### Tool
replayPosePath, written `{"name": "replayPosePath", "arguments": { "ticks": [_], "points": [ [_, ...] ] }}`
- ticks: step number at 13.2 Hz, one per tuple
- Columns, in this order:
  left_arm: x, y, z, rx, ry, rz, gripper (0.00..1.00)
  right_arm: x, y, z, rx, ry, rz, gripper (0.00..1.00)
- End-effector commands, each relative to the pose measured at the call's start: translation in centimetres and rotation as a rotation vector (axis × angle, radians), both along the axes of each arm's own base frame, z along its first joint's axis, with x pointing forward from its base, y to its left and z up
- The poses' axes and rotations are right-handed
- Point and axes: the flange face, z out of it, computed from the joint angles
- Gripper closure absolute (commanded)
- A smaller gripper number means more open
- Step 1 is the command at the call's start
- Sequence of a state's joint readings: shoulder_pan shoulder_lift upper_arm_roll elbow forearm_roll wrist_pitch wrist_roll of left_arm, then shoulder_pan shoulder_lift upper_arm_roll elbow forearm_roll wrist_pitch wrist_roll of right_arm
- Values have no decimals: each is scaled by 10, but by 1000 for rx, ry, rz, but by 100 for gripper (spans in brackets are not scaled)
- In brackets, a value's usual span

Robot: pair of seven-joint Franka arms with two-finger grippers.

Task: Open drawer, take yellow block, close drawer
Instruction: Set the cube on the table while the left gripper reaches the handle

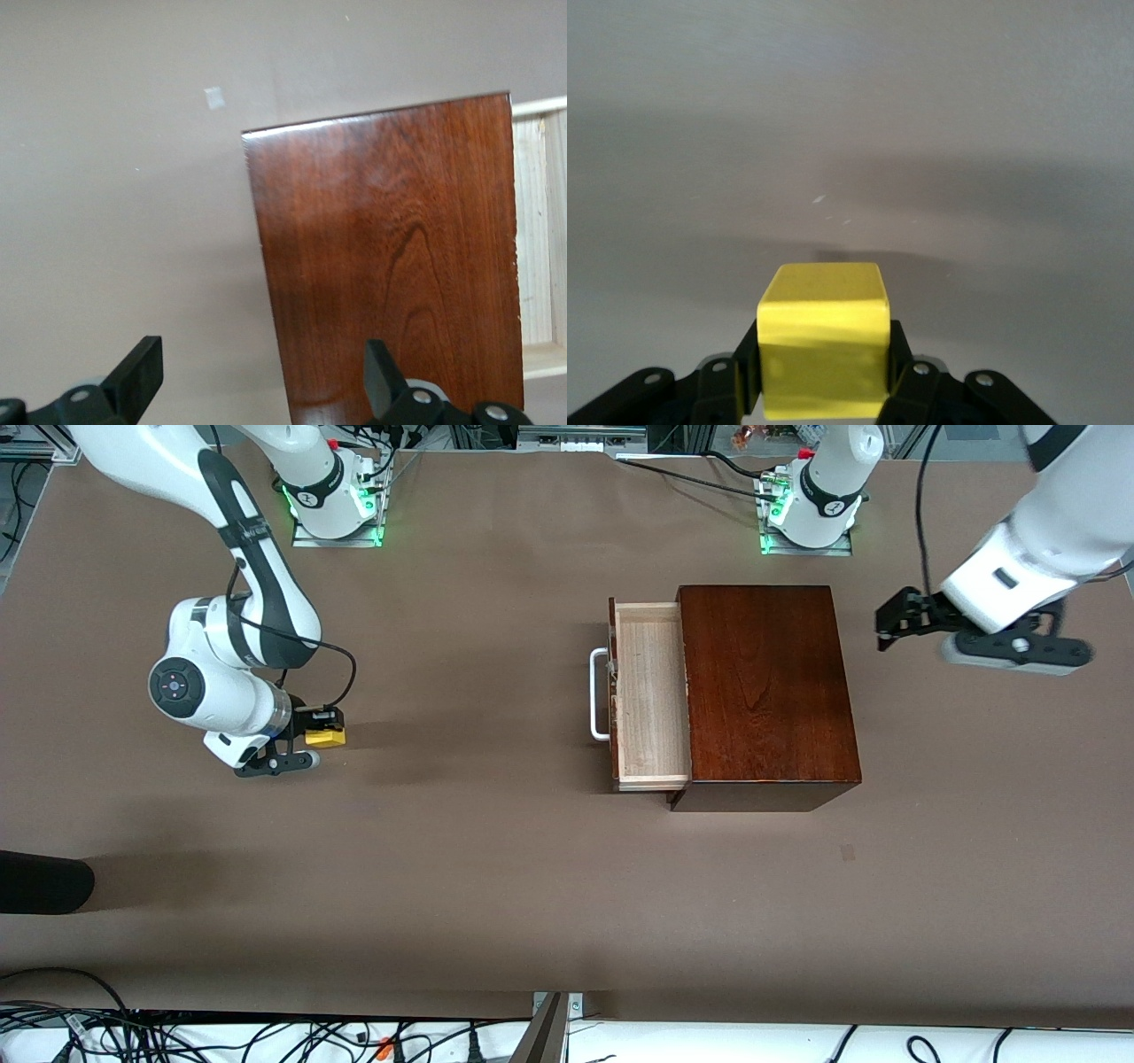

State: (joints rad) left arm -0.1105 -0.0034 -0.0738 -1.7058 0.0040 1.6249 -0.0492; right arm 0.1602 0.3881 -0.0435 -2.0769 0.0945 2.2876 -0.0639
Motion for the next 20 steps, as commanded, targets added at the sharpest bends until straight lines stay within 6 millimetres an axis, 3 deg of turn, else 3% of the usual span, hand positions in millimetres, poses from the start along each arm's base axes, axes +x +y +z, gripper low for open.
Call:
{"name": "replayPosePath", "arguments": {
  "ticks": [1,3,5,7,8,9,11,13,15,18,19,20],
  "points": [
    [6,-41,-21,-4,55,-92,0,1,-7,-10,-1,-16,-23,100],
    [4,-90,-44,-43,97,-202,0,4,-11,-22,-14,-45,-14,100],
    [5,-139,-48,-56,97,-277,0,3,-15,-32,-17,-36,-22,100],
    [13,-181,-56,-69,90,-340,0,6,-23,-30,-17,-41,-34,90],
    [18,-201,-66,-81,87,-384,0,7,-24,-27,-18,-45,-35,51],
    [18,-229,-76,-115,65,-466,0,8,-25,-23,-17,-50,-35,1],
    [15,-279,-100,-173,-17,-690,0,16,-36,-1,-11,-89,-57,0],
    [8,-326,-138,-225,-71,-875,0,23,-39,48,-1,-168,-57,0],
    [1,-353,-164,-276,-84,-972,3,20,-31,106,12,-184,-51,0],
    [-4,-372,-179,-290,-115,-1156,72,15,-27,197,27,-163,-40,0],
    [-3,-374,-185,-293,-133,-1243,89,11,-27,224,31,-164,-33,0],
    [-1,-376,-196,-296,-140,-1337,94,6,-27,249,33,-161,-30,0]
  ]
}}
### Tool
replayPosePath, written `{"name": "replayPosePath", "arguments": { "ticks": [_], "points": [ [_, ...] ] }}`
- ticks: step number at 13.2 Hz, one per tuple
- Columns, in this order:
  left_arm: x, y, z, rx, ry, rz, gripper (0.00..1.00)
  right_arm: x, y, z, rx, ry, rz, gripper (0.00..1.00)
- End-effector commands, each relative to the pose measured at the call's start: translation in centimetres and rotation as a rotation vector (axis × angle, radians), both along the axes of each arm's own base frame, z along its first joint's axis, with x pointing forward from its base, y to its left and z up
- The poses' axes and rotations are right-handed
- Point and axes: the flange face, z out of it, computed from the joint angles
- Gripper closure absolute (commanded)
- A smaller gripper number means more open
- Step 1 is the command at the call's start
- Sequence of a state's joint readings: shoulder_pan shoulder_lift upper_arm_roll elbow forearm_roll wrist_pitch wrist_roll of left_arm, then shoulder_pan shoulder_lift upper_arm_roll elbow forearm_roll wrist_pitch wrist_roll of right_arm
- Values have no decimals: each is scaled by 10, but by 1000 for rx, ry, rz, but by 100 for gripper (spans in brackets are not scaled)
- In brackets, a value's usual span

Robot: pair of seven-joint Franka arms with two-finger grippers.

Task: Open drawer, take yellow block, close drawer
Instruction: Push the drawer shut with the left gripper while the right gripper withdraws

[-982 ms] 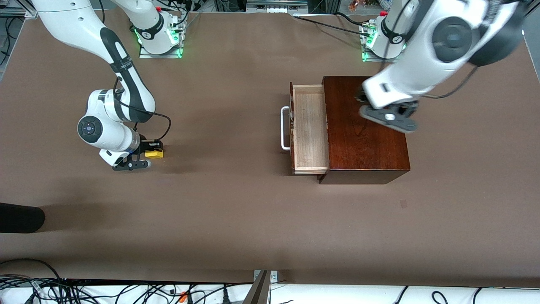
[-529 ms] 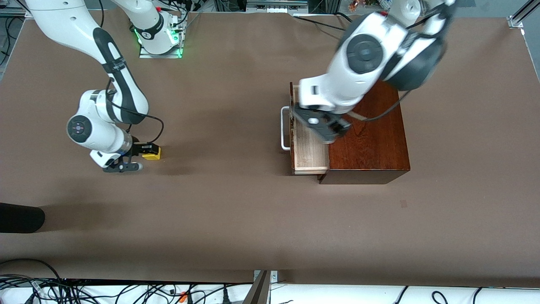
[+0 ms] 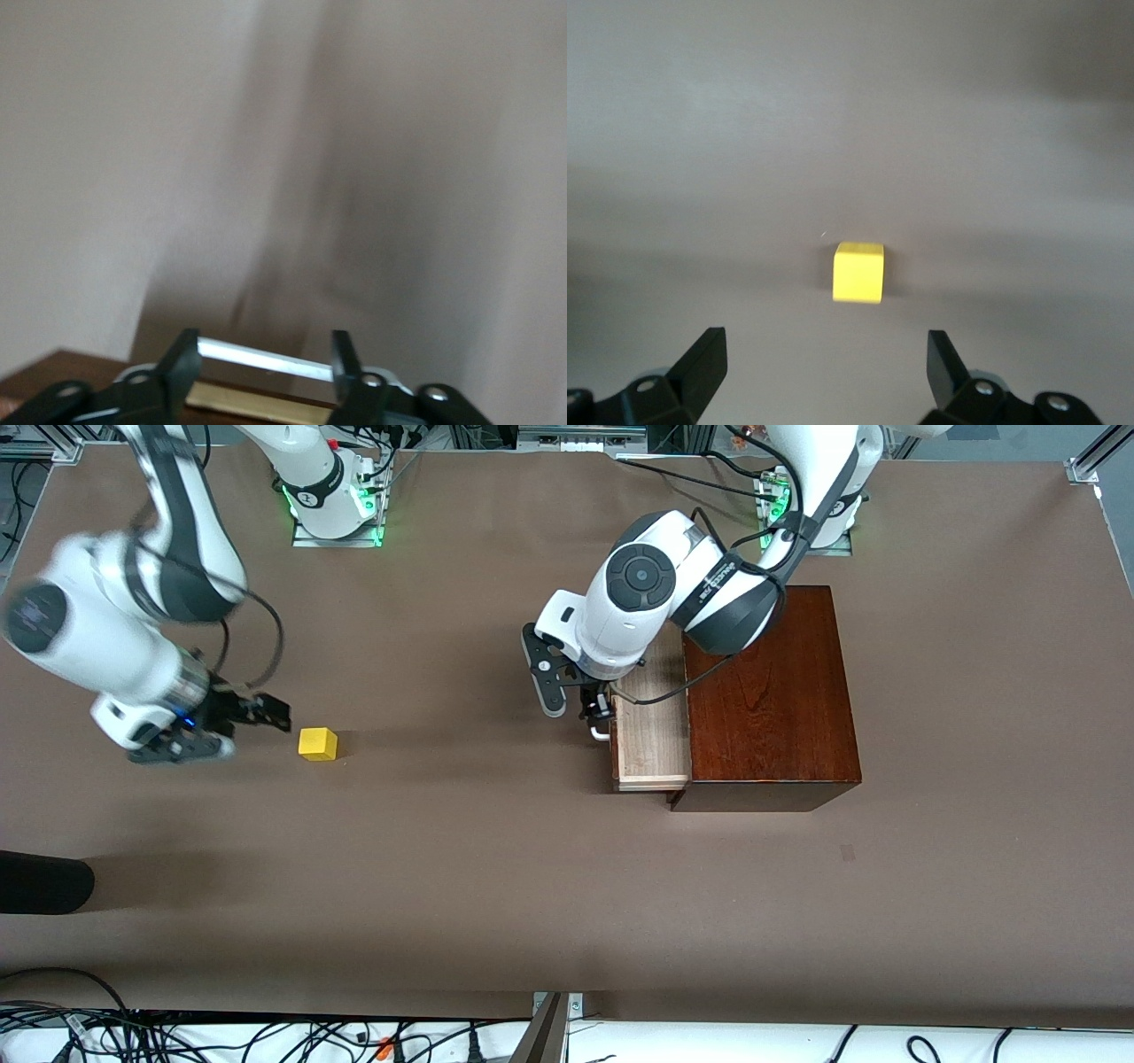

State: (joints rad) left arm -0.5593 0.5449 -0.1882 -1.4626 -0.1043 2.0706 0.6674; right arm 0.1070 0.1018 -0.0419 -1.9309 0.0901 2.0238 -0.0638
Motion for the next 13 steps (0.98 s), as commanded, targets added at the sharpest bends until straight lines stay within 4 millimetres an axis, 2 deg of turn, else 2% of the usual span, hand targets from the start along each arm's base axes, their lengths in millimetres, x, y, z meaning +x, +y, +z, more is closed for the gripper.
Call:
{"name": "replayPosePath", "arguments": {
  "ticks": [1,3,5,6,9,13],
  "points": [
    [10,-7,-18,-44,-51,-264,95,-13,-2,66,-5,14,4,0],
    [10,-8,-44,-48,-59,-453,100,-10,-1,114,-2,37,12,0],
    [7,-8,-65,-40,-37,-507,100,-5,1,137,-6,44,20,0],
    [-1,-15,-71,-34,-29,-526,100,-4,0,138,-8,49,19,0],
    [-8,-17,-76,32,-49,-637,100,-5,-5,136,-45,53,19,0],
    [-2,8,-81,90,52,-616,100,-7,-8,134,-68,72,25,0]
  ]
}}
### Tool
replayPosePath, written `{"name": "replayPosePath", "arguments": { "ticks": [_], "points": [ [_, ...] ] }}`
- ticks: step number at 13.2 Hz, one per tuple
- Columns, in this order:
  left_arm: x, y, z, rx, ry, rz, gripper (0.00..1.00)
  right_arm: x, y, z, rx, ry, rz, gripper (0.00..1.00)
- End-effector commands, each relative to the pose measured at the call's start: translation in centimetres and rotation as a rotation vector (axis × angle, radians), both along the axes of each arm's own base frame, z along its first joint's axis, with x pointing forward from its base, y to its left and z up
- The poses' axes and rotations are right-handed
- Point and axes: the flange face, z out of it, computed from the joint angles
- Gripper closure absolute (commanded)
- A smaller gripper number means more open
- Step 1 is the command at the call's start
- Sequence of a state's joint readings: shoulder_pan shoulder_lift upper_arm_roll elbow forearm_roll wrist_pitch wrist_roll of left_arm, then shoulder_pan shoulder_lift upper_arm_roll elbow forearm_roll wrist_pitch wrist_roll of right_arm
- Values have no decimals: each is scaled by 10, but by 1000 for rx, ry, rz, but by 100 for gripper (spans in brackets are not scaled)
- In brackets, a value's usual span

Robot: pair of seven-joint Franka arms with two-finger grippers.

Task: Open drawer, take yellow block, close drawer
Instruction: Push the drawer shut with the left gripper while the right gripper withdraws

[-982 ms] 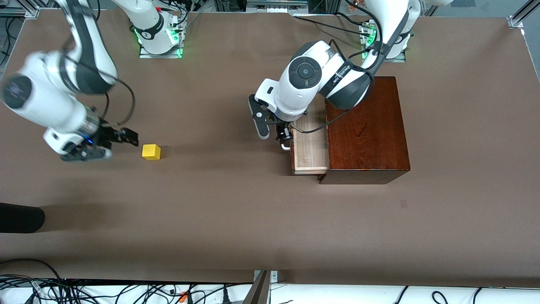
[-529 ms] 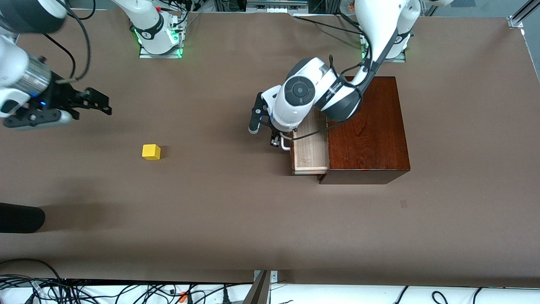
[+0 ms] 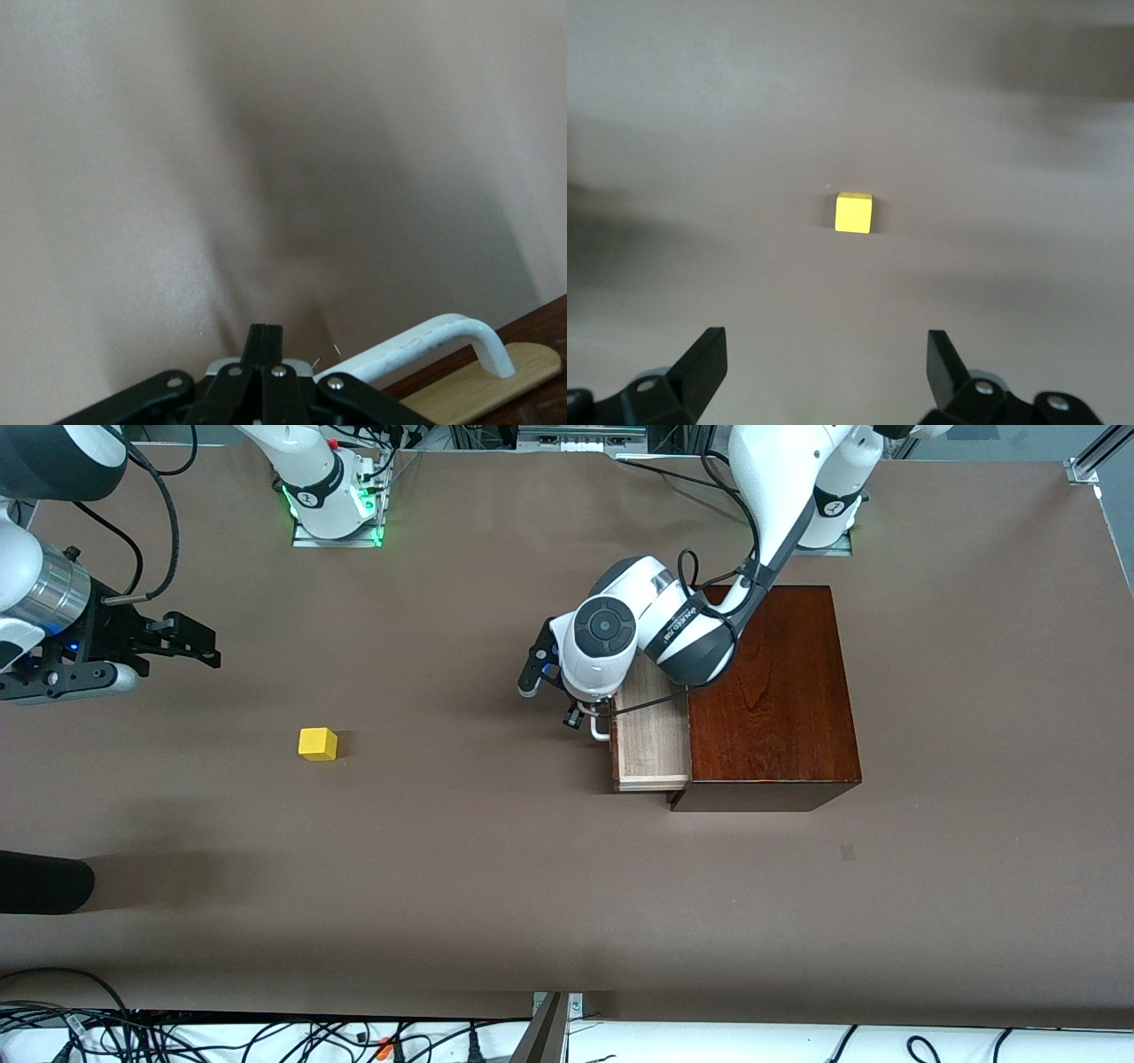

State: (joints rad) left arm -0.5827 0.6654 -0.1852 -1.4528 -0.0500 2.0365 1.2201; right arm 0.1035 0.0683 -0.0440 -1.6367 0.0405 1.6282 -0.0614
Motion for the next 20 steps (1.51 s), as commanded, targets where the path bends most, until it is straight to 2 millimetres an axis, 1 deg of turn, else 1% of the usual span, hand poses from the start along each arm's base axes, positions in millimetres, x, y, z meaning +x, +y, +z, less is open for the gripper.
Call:
{"name": "replayPosePath", "arguments": {
  "ticks": [1,2,3,5,7,8,9,11,12,13,14,16,17,18,19,20],
  "points": [
    [6,19,0,70,47,-3,100,-1,-5,10,-31,6,-3,0],
    [5,23,-2,91,66,16,100,0,-5,11,-31,1,-3,0],
    [8,30,1,113,79,43,100,0,-5,13,-32,-5,-4,0],
    [15,43,9,140,96,107,100,1,-6,10,-31,-2,-10,0],
    [34,70,16,141,100,182,100,3,-4,12,-34,-16,-13,0],
    [42,83,15,141,112,210,100,4,-4,12,-32,-28,-14,0],
    [44,89,14,154,122,215,100,5,-6,12,-30,-31,-19,0],
    [44,96,12,179,141,213,100,7,-9,9,-29,-26,-23,0],
    [47,103,15,182,144,219,100,7,-9,8,-29,-24,-23,0],
    [53,113,16,183,147,232,100,8,-9,8,-30,-26,-25,0],
    [55,116,16,183,149,233,100,8,-9,8,-29,-30,-25,0],
    [52,110,17,182,148,241,100,8,-9,8,-29,-32,-25,0],
    [53,110,20,173,146,246,97,9,-9,8,-27,-35,-25,0],
    [57,110,27,157,141,258,52,9,-9,9,-27,-41,-26,0],
    [60,111,40,146,127,265,1,9,-8,9,-26,-41,-24,0],
    [60,111,56,143,115,285,0,9,-8,9,-25,-43,-24,0]
  ]
}}
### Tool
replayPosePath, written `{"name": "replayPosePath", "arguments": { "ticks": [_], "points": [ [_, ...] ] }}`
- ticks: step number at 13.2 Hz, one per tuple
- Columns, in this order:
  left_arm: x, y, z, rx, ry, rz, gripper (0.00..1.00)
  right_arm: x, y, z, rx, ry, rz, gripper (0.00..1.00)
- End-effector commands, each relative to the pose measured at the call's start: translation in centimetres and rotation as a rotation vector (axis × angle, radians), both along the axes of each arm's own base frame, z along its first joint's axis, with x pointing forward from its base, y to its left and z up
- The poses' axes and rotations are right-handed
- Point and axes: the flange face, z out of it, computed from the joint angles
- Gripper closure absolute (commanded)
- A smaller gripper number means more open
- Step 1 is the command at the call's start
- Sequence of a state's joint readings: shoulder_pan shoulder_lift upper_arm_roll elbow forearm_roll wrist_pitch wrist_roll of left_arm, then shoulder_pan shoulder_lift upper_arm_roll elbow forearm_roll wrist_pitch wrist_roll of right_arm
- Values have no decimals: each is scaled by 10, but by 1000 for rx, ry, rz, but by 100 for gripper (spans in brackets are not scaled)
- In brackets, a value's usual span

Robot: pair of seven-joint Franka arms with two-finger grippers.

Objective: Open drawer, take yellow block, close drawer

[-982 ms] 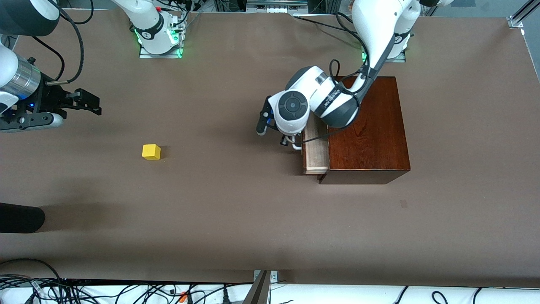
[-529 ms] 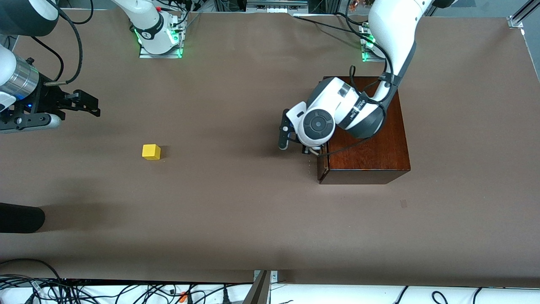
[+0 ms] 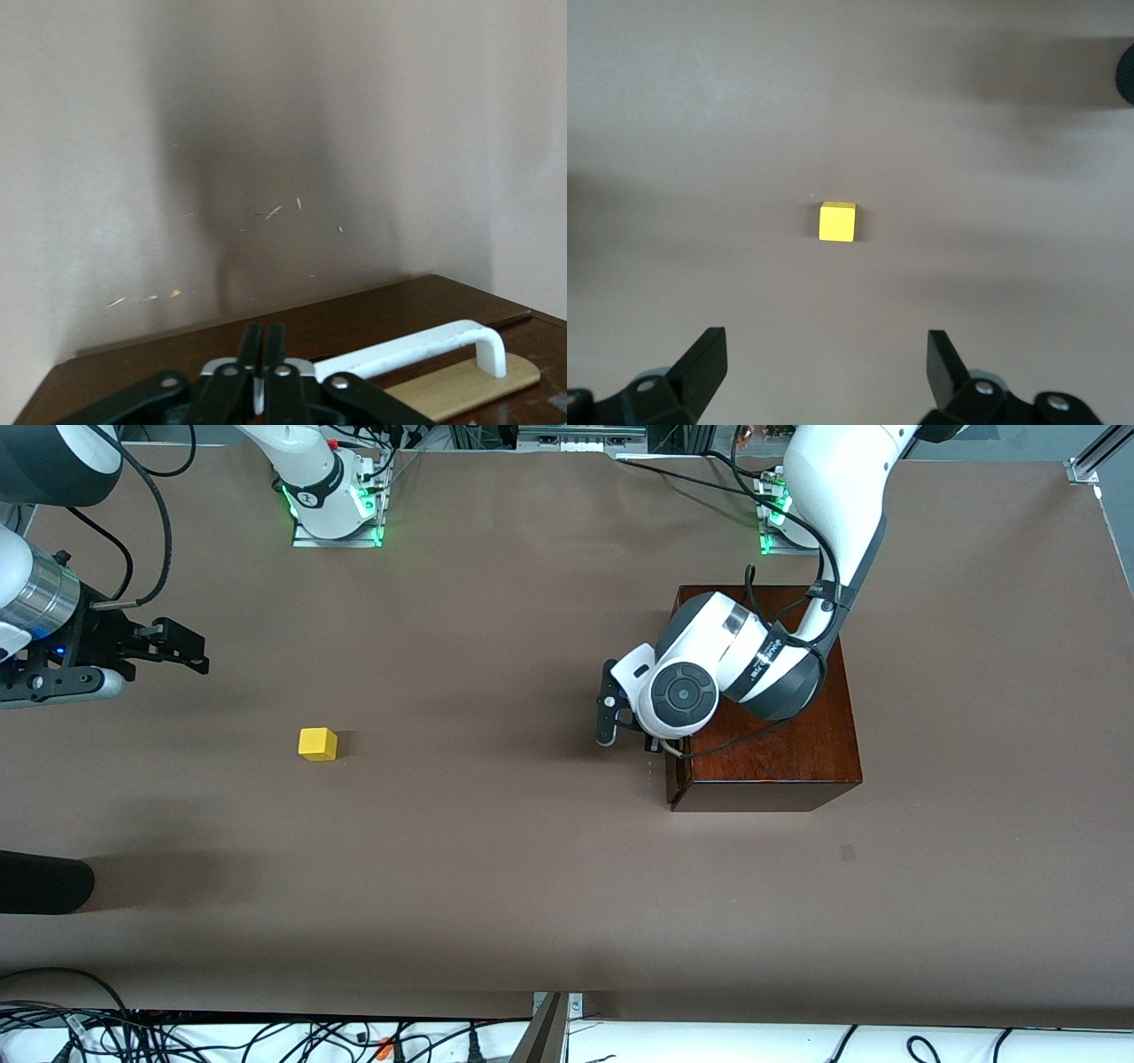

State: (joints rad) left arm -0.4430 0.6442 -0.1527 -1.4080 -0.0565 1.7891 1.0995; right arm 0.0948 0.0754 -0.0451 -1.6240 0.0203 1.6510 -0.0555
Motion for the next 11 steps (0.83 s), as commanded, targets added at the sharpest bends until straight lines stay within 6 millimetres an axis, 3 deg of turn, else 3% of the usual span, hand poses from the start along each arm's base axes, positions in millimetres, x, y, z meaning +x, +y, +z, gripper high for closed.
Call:
{"name": "replayPosePath", "arguments": {
  "ticks": [1,4,9,11],
  "points": [
    [3,10,59,16,-39,82,0,4,-1,6,-4,-16,-11,0],
    [-2,13,116,48,-106,253,0,4,-1,6,-5,-15,-11,0],
    [38,80,221,142,-312,423,0,2,-1,5,-5,-6,-11,0],
    [49,115,250,188,-340,633,0,3,-1,4,-5,-4,-11,0]
  ]
}}
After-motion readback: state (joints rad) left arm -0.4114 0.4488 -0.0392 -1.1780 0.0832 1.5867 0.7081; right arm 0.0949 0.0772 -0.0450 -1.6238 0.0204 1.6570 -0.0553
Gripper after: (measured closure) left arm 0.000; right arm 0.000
